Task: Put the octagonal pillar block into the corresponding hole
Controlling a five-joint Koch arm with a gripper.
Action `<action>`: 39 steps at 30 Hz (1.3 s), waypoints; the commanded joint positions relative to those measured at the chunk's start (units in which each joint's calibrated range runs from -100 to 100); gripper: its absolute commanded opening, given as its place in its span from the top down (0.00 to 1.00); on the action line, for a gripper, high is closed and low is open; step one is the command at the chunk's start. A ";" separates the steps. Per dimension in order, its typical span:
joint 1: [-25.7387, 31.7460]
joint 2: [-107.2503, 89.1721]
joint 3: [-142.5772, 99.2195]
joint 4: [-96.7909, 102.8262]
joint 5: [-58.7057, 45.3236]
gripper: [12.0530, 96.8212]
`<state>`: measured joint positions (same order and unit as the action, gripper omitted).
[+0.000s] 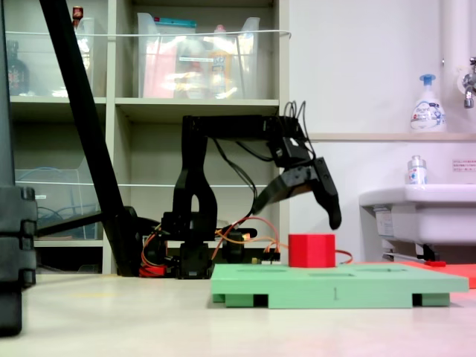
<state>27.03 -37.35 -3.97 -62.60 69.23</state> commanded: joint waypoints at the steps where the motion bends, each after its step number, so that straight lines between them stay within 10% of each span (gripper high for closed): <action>1: 0.15 -6.37 2.27 -3.12 -0.88 0.01; 11: 0.29 -36.96 -3.61 -13.71 -10.26 0.02; 22: -14.11 -62.65 -20.86 -13.13 -44.40 0.05; 28: -30.23 -62.65 -29.43 17.11 -58.71 0.35; 39: -29.35 -62.65 -65.52 51.87 -63.35 0.36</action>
<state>-2.71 -99.18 -69.03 -21.39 6.91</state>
